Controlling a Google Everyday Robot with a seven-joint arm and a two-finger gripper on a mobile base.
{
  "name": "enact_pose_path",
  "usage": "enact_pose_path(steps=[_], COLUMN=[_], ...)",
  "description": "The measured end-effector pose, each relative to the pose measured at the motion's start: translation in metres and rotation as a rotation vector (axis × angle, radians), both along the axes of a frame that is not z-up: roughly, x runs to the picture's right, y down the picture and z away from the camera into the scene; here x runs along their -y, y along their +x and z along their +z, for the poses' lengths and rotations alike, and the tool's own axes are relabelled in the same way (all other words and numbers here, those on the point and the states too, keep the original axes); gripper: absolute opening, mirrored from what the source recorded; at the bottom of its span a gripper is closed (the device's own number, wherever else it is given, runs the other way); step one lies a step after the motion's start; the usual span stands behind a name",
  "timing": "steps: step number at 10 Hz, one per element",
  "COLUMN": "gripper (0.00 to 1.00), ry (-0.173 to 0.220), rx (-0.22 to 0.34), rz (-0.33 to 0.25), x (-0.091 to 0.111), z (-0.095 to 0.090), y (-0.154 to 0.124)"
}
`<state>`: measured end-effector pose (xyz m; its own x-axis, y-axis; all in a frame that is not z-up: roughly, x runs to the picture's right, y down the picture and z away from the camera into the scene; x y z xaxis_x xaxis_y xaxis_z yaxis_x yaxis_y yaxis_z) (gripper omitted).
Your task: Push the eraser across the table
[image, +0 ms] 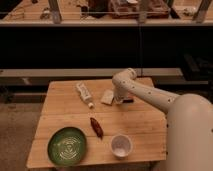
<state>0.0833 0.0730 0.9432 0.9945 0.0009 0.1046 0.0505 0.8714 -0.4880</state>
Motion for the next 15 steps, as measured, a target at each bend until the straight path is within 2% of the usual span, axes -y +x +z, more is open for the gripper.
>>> enact_pose_path(steps=[2, 4, 9, 15], gripper=[0.17, 0.17, 0.17, 0.17], ry=[0.002, -0.001, -0.018, 0.006], rx=[0.005, 0.035, 0.081, 0.058], rz=[-0.008, -0.036, -0.01, 0.004], x=[0.001, 0.007, 0.016, 0.025], z=[0.001, 0.005, 0.018, 0.031], y=[0.001, 0.001, 0.005, 0.032])
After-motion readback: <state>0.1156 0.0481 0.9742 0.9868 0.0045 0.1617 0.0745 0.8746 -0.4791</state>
